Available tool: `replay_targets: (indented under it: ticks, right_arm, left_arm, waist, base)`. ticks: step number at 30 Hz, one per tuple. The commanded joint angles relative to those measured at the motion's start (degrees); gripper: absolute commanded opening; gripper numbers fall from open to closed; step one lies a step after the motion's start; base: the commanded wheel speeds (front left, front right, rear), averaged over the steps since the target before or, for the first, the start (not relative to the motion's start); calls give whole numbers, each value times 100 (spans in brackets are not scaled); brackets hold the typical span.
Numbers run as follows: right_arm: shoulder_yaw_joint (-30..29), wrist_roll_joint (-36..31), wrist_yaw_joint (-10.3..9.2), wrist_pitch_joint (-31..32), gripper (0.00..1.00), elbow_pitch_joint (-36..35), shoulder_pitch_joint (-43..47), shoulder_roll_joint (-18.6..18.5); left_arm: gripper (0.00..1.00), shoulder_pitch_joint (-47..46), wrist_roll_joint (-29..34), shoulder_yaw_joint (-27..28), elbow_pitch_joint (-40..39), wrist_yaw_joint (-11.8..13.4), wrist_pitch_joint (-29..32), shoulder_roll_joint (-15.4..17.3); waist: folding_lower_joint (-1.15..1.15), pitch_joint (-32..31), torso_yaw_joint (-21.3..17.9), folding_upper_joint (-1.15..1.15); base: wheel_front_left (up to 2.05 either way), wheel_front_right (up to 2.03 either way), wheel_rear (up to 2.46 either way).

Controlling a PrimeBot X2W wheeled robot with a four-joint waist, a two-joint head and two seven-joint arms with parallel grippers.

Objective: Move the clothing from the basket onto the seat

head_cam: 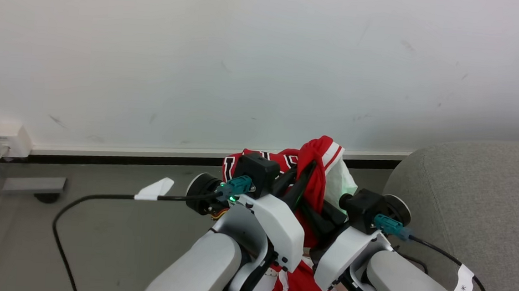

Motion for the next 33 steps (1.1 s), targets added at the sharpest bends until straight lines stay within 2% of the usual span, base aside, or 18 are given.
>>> replay_targets:
  ticks: [1,3,4,5,6,12,23,33]
  right_arm:
    - [-97,19,-12,-2,0,-124,-27,-119]
    - [-174,-6,-12,-2,0,-208,34,-173]
    - [-212,-25,-12,-2,0,-254,67,-204]
    - [-235,-44,-12,-2,0,-281,99,-239]
    - [-262,-59,-12,-2,0,-301,126,-283]
    - [-465,-56,-12,-2,0,-448,257,-450]
    - [-964,-147,-12,-2,0,-711,427,-894]
    - [-1222,-190,-12,-2,0,-866,519,-1203]
  left_arm:
    - [21,-28,-12,36,41,56,-54,73]
    - [40,-28,4,47,63,84,-99,96]
    - [56,-30,20,55,73,94,-118,108]
    - [89,-30,32,67,87,112,-156,117]
    - [100,-25,46,83,105,142,-178,127]
    - [100,69,98,97,138,218,-339,189]
    - [100,345,177,-23,315,180,-645,401]
    - [100,464,106,-159,454,122,-772,352]
  waist:
    - [0,10,-23,0]
    - [0,18,-43,0]
    - [0,20,-53,0]
    - [0,23,-64,0]
    - [0,25,-76,0]
    - [0,25,-141,0]
    - [0,48,-384,0]
    - [0,74,-690,0]
  base:
    - [0,0,0]
    - [0,0,0]
    - [0,0,0]
    - [0,0,0]
    - [0,0,0]
    - [0,0,0]
    - [0,0,0]
    - [0,0,0]
